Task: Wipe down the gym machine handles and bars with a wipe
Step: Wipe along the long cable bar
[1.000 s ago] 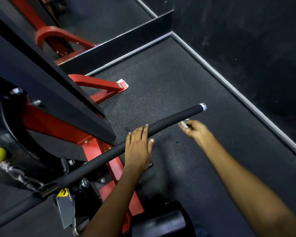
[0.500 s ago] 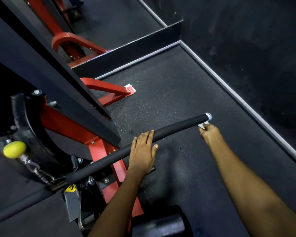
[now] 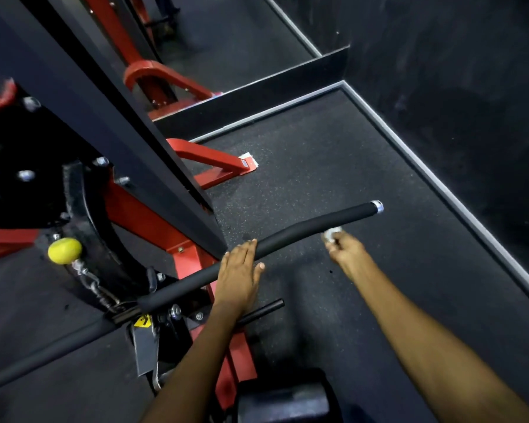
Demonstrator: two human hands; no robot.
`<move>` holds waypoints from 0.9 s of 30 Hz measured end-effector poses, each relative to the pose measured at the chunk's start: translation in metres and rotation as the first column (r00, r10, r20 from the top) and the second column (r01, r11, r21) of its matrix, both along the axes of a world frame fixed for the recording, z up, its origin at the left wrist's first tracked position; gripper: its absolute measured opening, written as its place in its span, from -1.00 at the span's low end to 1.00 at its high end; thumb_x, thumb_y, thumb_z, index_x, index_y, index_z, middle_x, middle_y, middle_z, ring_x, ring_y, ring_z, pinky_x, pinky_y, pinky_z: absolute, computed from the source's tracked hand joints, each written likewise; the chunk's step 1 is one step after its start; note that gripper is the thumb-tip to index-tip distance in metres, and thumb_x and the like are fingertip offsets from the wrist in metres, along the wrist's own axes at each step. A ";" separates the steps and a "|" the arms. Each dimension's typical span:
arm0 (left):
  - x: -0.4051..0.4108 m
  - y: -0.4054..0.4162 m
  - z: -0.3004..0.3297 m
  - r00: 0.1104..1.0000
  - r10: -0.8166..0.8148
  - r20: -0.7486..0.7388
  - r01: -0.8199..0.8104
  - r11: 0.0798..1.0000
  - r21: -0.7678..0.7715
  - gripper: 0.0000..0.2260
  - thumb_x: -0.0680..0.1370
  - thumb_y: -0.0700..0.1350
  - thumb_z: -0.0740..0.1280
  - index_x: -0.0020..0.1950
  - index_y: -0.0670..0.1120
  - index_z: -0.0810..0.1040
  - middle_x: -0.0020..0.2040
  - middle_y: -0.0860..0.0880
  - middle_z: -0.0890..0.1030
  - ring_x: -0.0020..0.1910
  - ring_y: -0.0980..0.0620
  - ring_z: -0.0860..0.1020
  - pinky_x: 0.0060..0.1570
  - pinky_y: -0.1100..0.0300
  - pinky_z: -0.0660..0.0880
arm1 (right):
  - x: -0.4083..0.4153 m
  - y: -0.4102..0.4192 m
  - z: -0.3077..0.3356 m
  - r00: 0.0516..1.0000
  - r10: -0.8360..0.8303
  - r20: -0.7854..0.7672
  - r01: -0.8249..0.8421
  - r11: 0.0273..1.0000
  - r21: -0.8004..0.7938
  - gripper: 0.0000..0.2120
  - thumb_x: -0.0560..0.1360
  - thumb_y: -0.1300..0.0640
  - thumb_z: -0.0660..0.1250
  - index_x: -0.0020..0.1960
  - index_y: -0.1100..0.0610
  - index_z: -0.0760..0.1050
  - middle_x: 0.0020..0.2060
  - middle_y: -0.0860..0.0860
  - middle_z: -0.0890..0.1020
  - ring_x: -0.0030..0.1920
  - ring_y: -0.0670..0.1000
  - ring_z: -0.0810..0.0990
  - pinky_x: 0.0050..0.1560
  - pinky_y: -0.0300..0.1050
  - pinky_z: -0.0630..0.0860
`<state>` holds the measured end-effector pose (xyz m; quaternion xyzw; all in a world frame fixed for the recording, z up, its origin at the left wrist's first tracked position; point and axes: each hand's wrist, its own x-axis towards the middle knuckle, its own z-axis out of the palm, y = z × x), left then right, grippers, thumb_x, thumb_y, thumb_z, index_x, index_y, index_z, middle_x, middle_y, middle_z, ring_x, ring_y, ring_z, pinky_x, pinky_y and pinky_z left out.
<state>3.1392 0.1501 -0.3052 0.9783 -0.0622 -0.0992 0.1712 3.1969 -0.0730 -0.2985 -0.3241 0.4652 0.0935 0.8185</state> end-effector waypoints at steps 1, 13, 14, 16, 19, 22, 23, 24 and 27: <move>-0.001 -0.003 0.001 1.000 0.015 0.009 -0.016 1.000 0.005 -0.52 0.66 -0.01 0.14 0.56 -0.08 0.15 0.50 -0.04 0.29 0.49 -0.03 0.20 0.50 0.03 -0.03 | 0.001 0.014 -0.002 0.998 0.057 0.001 -0.057 0.998 0.013 -0.57 0.58 0.47 0.01 -0.38 0.27 0.43 -0.47 0.09 0.53 -0.44 -0.06 0.50 -0.11 -0.35 0.52; -0.007 0.002 0.019 1.000 0.000 -0.002 0.000 1.000 0.002 -0.47 0.67 0.03 0.09 0.59 -0.03 -0.01 0.56 0.00 0.13 0.56 0.01 0.01 0.51 0.08 -0.15 | -0.022 0.055 0.021 0.990 0.110 0.085 -0.119 0.987 0.106 -0.66 0.53 0.52 -0.03 -0.27 0.22 0.32 -0.26 0.17 0.47 -0.23 -0.08 0.55 -0.15 -0.41 0.50; -0.006 0.002 0.021 1.000 -0.004 -0.025 0.004 1.000 -0.005 -0.47 0.67 0.03 0.08 0.59 -0.03 -0.02 0.57 0.00 0.11 0.56 0.01 -0.01 0.52 0.07 -0.15 | -0.026 0.058 0.024 0.989 0.129 0.075 -0.137 0.983 0.122 -0.70 0.55 0.51 -0.01 -0.24 0.27 0.35 -0.09 0.24 0.49 -0.01 0.05 0.54 0.11 -0.30 0.46; -0.004 0.004 0.026 0.997 -0.016 -0.069 0.015 1.000 -0.014 -0.49 0.68 0.04 0.05 0.59 -0.03 -0.02 0.58 0.00 0.09 0.57 0.01 -0.01 0.52 0.06 -0.13 | -0.023 0.045 0.024 0.996 0.075 0.055 -0.082 0.987 0.138 -0.76 0.56 0.48 0.04 -0.19 0.30 0.39 0.22 0.29 0.44 0.29 0.16 0.42 0.36 -0.16 0.29; -0.006 0.017 0.029 0.994 0.057 -0.089 -0.058 0.998 -0.007 -0.51 0.68 0.06 0.04 0.58 -0.04 0.06 0.57 -0.01 0.15 0.55 -0.01 0.07 0.51 0.01 -0.04 | -0.008 0.018 0.027 0.993 -0.111 0.042 0.107 0.991 0.077 -0.80 0.56 0.48 0.04 0.03 0.46 0.43 0.40 0.27 0.31 0.41 0.15 0.31 0.41 -0.20 0.18; -0.021 0.041 0.027 0.987 0.139 -0.075 -0.135 0.989 0.065 -0.52 0.68 0.07 0.03 0.59 -0.01 0.06 0.57 0.00 0.15 0.55 -0.01 0.08 0.51 0.00 0.01 | -0.014 0.044 0.024 0.997 -0.044 0.058 0.041 0.998 0.052 -0.73 0.55 0.47 0.00 0.13 0.50 0.42 0.17 0.30 0.50 0.14 -0.02 0.59 0.20 -0.44 0.36; -0.026 0.048 0.025 0.988 0.137 -0.067 -0.130 0.987 0.098 -0.51 0.68 0.07 0.03 0.59 0.01 0.03 0.58 0.00 0.13 0.55 -0.02 0.07 0.51 0.01 0.02 | -0.020 0.060 0.023 0.997 0.042 0.066 -0.046 0.996 0.073 -0.75 0.55 0.47 -0.01 -0.03 0.43 0.46 -0.04 0.21 0.53 -0.12 -0.11 0.64 -0.01 -0.50 0.45; -0.031 0.053 0.024 0.990 0.132 -0.058 -0.124 0.985 0.121 -0.51 0.68 0.07 0.03 0.59 0.03 0.00 0.58 0.01 0.10 0.56 -0.02 0.06 0.51 0.02 0.02 | -0.027 0.075 0.023 0.993 0.093 0.069 -0.100 0.990 0.104 -0.75 0.55 0.48 0.00 -0.09 0.35 0.44 -0.14 0.16 0.49 -0.21 -0.11 0.60 -0.04 -0.47 0.46; -0.039 0.064 0.020 0.987 0.160 -0.022 -0.156 0.979 0.130 -0.49 0.68 0.06 0.04 0.60 -0.01 -0.02 0.59 0.01 0.08 0.56 -0.01 0.03 0.52 0.07 -0.04 | -0.032 0.086 0.031 0.991 0.117 0.065 -0.124 0.986 0.116 -0.77 0.56 0.48 0.04 -0.13 0.34 0.43 -0.18 0.18 0.46 -0.17 0.03 0.56 0.30 -0.33 0.31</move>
